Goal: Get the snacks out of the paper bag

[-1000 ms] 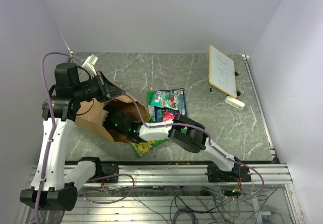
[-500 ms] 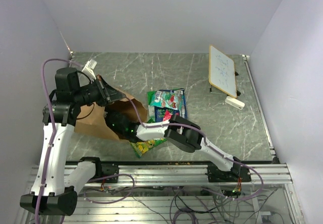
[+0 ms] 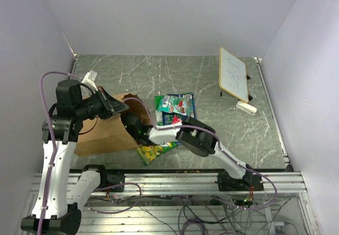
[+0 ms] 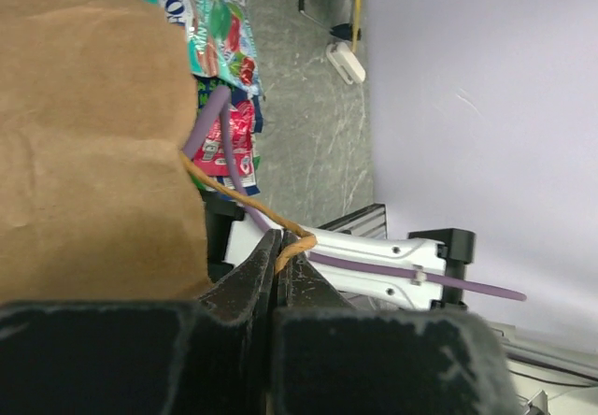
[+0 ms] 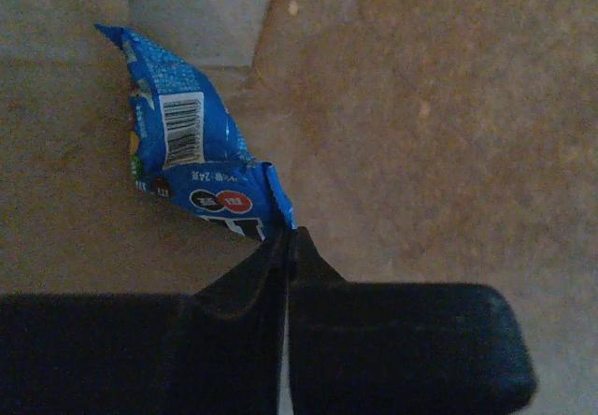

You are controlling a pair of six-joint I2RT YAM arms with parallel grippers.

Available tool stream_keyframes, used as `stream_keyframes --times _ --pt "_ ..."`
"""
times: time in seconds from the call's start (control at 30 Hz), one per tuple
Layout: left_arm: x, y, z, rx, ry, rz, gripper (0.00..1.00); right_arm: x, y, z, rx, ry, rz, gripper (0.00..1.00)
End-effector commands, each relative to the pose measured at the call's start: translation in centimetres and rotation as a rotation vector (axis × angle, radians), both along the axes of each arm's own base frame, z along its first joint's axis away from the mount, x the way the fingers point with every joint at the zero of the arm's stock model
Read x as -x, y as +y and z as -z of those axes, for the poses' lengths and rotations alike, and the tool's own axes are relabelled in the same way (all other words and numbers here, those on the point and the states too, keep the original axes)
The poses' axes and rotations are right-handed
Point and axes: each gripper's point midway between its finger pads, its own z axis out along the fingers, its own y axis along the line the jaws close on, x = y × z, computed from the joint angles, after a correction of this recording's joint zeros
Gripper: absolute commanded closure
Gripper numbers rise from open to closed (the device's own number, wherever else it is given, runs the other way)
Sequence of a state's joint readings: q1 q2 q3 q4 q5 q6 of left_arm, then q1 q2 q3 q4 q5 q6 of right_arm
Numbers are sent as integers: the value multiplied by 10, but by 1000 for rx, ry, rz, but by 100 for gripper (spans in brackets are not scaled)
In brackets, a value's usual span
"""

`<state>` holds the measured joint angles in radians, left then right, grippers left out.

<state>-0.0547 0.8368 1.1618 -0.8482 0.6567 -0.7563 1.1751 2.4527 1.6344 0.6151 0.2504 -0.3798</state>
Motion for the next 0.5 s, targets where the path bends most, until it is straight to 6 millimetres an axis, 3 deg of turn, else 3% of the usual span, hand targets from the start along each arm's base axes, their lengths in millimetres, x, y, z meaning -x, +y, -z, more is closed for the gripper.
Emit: stream_keyframes --times 0.0,0.23,0.47 --pt "-1 7 3 -53 11 -30 93 -5 -15 -45 -51 -69 18 100" --pt "-21 6 4 -51 -10 -39 93 -22 -59 -95 -114 -121 111 100" --pt "-43 -1 -4 -27 -87 2 93 -27 -127 -133 -165 -124 162 100"
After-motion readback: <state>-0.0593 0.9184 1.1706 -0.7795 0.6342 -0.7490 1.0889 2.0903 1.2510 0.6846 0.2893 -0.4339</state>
